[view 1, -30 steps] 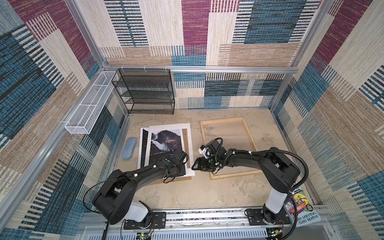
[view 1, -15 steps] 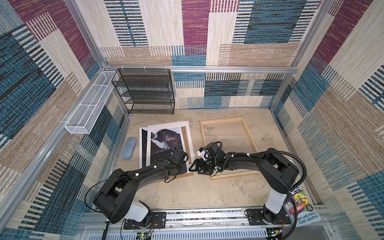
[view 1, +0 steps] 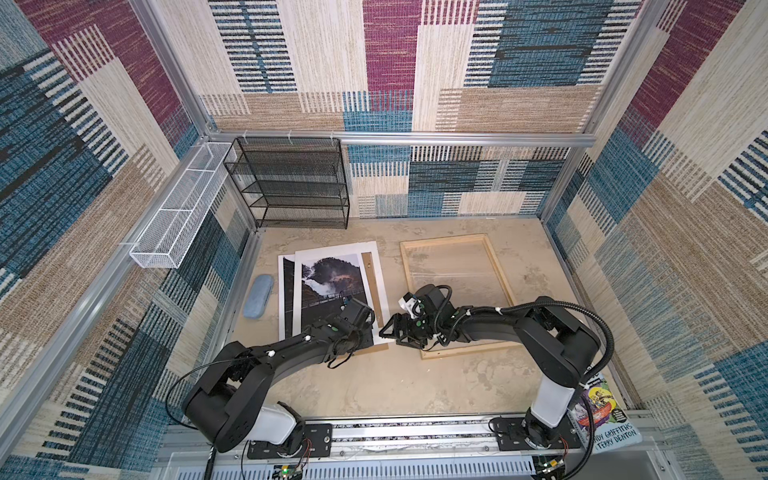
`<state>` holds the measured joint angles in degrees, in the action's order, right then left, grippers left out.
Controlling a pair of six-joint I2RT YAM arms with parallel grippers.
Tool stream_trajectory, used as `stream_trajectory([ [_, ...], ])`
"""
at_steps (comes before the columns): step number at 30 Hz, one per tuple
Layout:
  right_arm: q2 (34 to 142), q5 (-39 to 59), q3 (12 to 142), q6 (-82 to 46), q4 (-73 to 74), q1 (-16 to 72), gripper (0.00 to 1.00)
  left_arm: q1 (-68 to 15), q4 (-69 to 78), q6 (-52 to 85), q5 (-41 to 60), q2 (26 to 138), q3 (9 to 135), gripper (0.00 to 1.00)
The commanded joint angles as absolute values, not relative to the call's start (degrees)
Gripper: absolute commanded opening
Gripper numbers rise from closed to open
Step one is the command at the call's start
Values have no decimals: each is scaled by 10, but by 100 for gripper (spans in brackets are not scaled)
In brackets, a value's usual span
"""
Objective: Put the photo into the frame
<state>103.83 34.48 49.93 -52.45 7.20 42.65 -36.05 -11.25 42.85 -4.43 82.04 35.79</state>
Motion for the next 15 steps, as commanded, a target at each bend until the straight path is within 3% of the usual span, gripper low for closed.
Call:
stream_trajectory([
  [1, 1053, 331, 504, -527, 70, 426, 84, -360, -197, 430, -24, 825, 352, 28],
  [15, 1059, 372, 470, -536, 180, 424, 83, -360, -202, 427, -21, 823, 355, 28],
])
